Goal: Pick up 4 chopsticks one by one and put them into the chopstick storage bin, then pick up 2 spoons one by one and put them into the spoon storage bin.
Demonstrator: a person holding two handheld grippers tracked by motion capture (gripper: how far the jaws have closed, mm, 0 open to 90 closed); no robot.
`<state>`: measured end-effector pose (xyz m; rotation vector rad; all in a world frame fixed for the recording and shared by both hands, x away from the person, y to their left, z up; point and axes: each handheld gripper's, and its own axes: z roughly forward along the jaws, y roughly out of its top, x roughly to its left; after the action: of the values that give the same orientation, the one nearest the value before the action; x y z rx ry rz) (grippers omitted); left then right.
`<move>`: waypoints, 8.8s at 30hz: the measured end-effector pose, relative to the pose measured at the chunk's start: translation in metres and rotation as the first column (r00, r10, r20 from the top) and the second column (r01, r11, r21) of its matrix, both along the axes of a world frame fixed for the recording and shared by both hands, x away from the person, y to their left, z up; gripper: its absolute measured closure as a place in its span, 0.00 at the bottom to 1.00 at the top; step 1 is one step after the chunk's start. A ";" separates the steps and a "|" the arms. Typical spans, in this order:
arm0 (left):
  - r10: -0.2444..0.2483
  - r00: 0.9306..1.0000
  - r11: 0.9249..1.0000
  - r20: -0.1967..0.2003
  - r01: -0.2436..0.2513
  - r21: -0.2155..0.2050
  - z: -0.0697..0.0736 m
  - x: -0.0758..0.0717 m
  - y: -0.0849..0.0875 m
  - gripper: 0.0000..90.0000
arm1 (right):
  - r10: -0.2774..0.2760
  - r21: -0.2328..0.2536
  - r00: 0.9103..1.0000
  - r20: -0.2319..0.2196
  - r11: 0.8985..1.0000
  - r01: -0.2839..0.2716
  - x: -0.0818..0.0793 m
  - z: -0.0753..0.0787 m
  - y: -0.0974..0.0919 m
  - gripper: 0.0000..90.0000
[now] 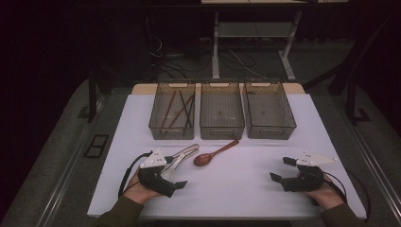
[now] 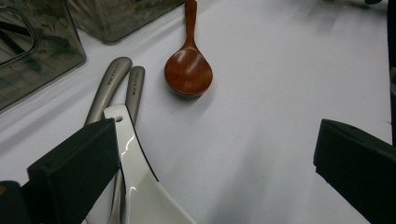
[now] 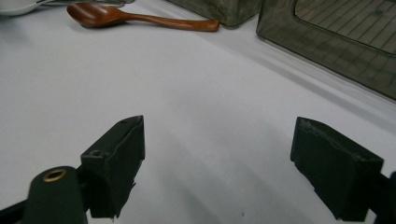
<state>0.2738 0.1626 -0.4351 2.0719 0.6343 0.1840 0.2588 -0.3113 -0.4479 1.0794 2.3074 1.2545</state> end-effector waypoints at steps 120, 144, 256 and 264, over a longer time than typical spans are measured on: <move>0.064 0.992 0.987 -0.108 -0.047 0.155 0.010 0.019 0.017 0.57 | 0.008 0.005 1.000 0.011 1.000 -0.008 -0.004 0.003 -0.002 0.20; 0.087 0.990 0.973 -0.108 -0.061 0.222 0.001 0.011 0.027 0.52 | 0.007 0.004 1.000 0.012 1.000 -0.007 -0.005 0.003 -0.001 0.20; -0.118 0.993 0.988 -0.001 0.117 0.099 0.047 0.072 -0.038 0.88 | 0.008 0.007 1.000 0.000 1.000 -0.008 0.000 -0.002 0.020 0.04; -0.123 0.992 0.988 0.028 0.120 0.097 0.055 0.086 -0.053 0.88 | 0.008 0.009 1.000 0.000 1.000 -0.008 0.000 -0.002 0.019 0.04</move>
<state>0.3595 0.1097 -0.3798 2.1875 0.4852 0.1819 0.2591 -0.2921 -0.4503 1.0742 2.3109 1.2683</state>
